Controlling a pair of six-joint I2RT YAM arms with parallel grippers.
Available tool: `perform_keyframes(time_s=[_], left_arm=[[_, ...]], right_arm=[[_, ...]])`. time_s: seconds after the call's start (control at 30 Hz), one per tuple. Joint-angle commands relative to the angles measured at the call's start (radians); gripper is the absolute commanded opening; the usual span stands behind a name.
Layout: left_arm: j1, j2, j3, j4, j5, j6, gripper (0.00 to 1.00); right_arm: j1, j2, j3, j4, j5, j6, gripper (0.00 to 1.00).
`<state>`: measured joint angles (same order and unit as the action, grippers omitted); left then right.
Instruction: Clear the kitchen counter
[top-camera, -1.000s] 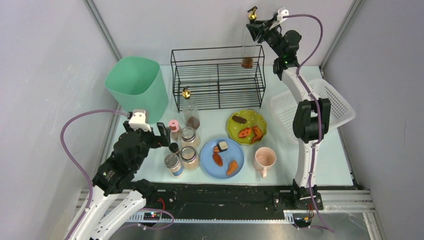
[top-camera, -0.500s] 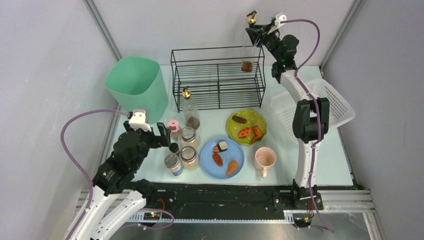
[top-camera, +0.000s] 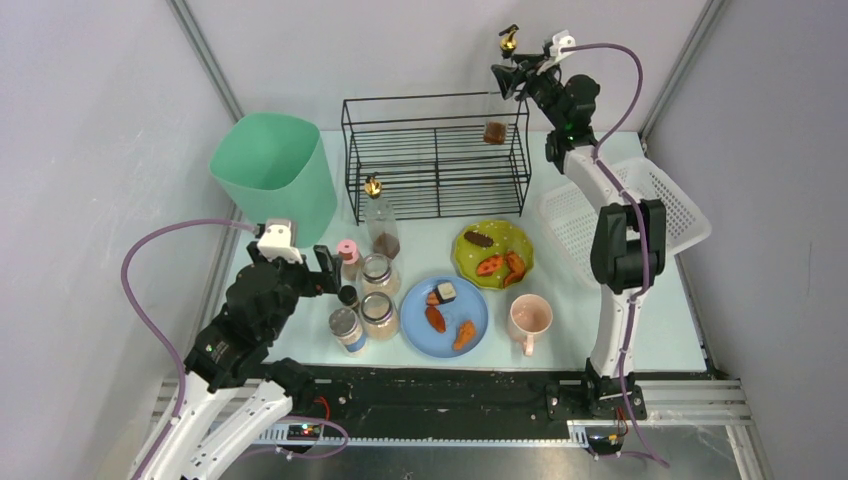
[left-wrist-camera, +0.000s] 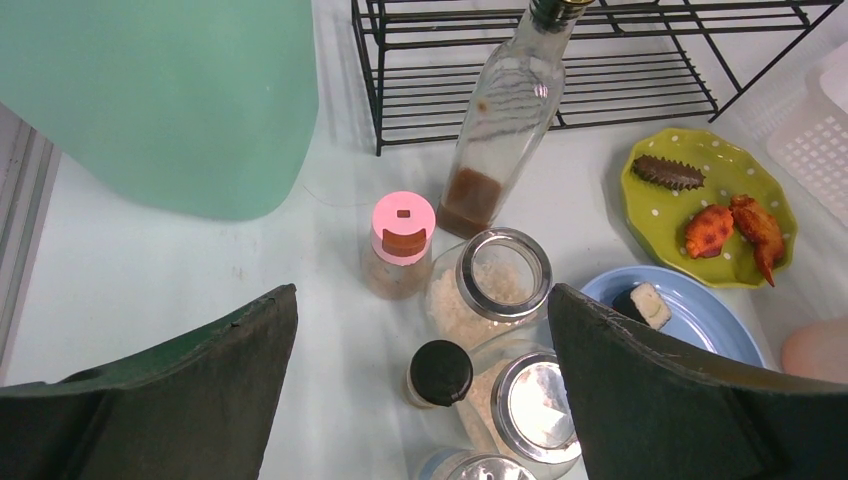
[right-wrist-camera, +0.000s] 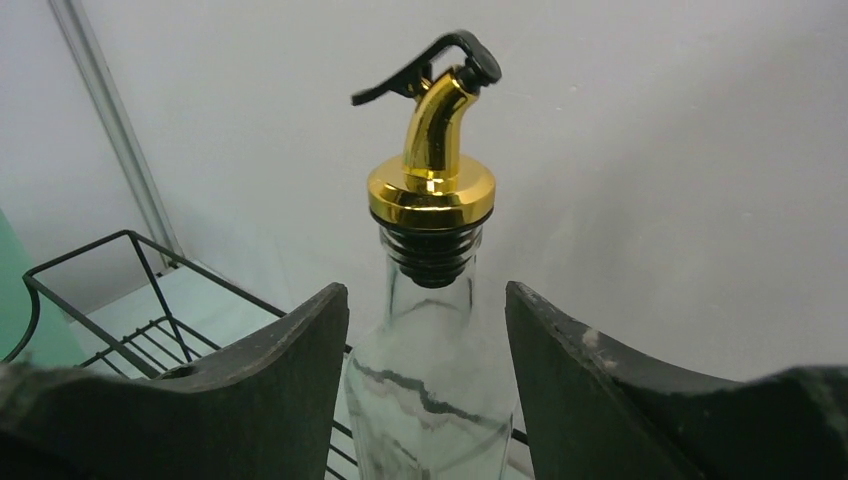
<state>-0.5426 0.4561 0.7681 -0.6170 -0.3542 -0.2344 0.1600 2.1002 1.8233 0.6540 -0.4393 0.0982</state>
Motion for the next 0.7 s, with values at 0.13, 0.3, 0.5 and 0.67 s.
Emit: perform_keyframes(time_s=[0.13, 0.3, 0.5, 0.67], left_arm=[[0.007, -0.024, 0.003, 0.011, 0.007, 0.017, 0.98], [0.006, -0.031, 0.005, 0.011, 0.002, 0.014, 0.98], [0.007, -0.05, 0.004, 0.011, -0.012, 0.013, 0.98], [0.006, -0.067, 0.001, 0.011, -0.021, 0.011, 0.98]], right_arm=[[0.017, -0.196, -0.081, 0.004, 0.074, -0.087, 0.65], [0.061, -0.291, -0.161, -0.041, 0.102, -0.223, 0.67], [0.145, -0.426, -0.293, -0.064, 0.083, -0.33, 0.68], [0.253, -0.514, -0.358, -0.148, 0.087, -0.351, 0.68]])
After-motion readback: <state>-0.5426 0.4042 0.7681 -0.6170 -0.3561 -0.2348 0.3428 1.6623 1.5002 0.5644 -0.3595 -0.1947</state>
